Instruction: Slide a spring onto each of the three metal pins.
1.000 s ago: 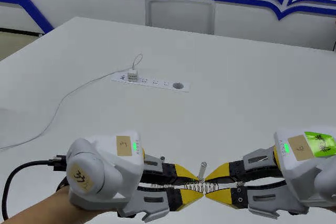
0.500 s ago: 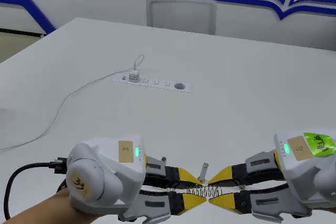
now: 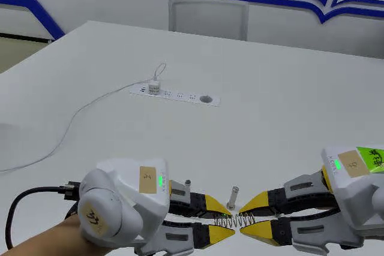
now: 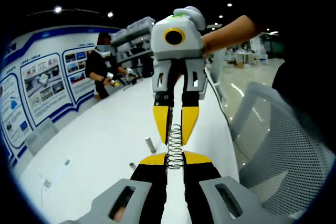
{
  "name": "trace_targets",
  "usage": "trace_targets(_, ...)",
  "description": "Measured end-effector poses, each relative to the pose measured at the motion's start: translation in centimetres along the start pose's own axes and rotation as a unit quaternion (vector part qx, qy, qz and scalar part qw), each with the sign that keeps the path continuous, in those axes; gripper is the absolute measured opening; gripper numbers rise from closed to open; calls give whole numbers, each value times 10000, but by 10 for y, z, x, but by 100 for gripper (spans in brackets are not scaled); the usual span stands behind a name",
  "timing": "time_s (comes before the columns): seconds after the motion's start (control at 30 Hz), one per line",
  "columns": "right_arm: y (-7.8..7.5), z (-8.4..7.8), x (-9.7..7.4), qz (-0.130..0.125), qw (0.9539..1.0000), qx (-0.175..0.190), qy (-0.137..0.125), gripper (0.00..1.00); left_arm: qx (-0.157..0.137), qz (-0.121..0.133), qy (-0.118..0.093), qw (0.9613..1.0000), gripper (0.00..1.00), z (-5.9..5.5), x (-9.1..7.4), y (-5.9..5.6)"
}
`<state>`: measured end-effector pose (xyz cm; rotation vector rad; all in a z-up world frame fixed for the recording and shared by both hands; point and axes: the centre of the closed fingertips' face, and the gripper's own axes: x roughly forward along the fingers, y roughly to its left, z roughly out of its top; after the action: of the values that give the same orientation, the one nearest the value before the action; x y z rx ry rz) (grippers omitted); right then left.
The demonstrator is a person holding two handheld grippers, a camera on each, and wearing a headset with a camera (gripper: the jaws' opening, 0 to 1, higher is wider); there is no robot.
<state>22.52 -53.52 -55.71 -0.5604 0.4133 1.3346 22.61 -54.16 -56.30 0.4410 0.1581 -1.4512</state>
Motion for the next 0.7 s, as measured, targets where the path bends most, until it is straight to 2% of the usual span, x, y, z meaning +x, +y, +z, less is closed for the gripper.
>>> trace_targets(0.3, 2, 16, -2, 51, 9991, 244, -343, 11, -4, 95, 5, 10000, 10, -1, 0, 1)
trace_targets(0.4, 3, 25, -1, 75, 9975, 427, -560, 11, 18, 132, 1, 9999, 10, -1, 0, 2)
trace_targets(0.57, 2, 26, 4, 40, 9974, 511, -513, 11, -37, 224, 29, 9997, 10, -4, 0, 3)
trace_targets(0.7, 1, 31, 6, 11, 9955, 678, -656, 11, -157, 290, -37, 9995, 10, -4, -1, 3)
